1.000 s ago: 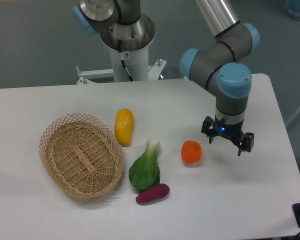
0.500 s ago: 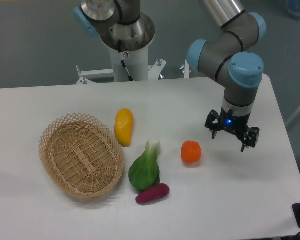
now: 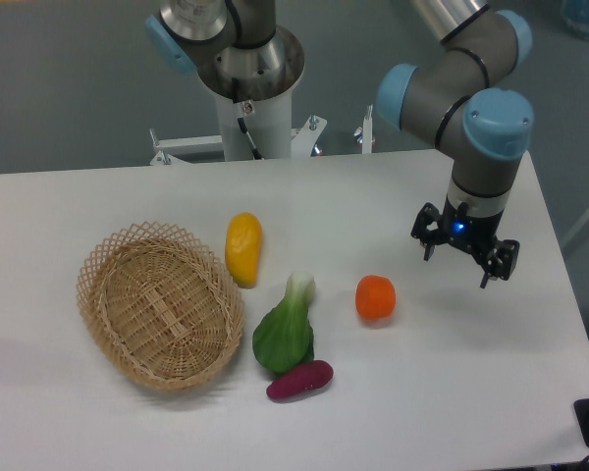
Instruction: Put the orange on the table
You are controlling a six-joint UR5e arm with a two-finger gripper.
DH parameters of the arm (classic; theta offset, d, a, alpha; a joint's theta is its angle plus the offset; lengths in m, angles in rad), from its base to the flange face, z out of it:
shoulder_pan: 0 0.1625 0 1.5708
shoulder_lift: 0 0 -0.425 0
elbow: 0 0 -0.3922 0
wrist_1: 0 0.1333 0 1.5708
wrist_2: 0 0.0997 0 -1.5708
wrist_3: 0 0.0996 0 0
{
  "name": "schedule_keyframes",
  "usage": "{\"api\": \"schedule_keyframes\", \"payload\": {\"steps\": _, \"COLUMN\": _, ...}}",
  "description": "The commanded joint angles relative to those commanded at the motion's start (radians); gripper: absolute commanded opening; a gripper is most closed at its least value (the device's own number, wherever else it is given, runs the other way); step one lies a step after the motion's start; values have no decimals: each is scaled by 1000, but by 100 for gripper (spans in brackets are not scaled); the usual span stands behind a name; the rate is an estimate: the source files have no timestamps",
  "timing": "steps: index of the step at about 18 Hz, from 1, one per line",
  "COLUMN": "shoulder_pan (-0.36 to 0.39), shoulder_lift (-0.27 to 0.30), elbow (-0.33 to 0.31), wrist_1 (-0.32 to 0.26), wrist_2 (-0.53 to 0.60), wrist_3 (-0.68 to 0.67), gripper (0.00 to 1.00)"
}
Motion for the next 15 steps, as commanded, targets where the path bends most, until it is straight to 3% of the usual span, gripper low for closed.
{"api": "schedule_keyframes", "payload": {"steps": 15, "shoulder_pan": -2, "shoulder_lift": 8, "elbow": -29, "wrist_1": 11, "wrist_2": 34, "wrist_3": 92, "gripper": 100}}
